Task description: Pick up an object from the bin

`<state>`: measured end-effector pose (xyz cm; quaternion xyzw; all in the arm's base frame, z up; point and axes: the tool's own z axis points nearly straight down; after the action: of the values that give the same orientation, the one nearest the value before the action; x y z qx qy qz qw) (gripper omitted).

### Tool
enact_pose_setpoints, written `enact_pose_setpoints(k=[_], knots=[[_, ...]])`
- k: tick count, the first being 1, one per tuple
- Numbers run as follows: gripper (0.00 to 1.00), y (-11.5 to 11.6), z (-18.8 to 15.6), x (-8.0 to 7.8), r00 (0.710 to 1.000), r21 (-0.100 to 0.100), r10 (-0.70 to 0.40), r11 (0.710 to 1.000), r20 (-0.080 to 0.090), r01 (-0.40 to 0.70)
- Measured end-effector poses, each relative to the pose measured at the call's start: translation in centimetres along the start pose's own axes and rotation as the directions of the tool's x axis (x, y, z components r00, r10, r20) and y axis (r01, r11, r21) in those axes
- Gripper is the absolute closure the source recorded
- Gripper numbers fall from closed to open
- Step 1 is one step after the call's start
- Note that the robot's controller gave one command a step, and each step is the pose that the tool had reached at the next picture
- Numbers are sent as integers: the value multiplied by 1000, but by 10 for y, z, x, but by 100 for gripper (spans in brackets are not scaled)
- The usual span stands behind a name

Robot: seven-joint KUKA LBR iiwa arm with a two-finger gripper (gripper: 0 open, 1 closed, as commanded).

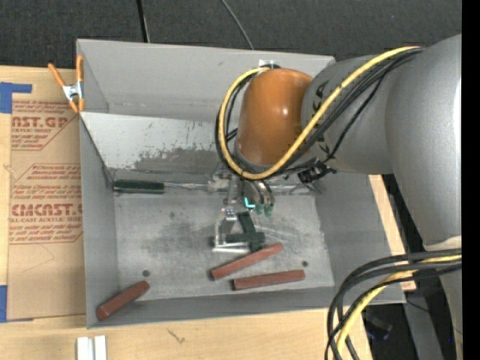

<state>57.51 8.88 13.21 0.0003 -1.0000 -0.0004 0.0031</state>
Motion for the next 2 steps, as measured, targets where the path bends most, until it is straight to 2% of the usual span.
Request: enact_pose_setpoints(k=[1,2], knots=[[0,0,-4,-2,1000,-1,0,1000,7,0],[0,-48,43,2,986,1,-169,986,13,169]])
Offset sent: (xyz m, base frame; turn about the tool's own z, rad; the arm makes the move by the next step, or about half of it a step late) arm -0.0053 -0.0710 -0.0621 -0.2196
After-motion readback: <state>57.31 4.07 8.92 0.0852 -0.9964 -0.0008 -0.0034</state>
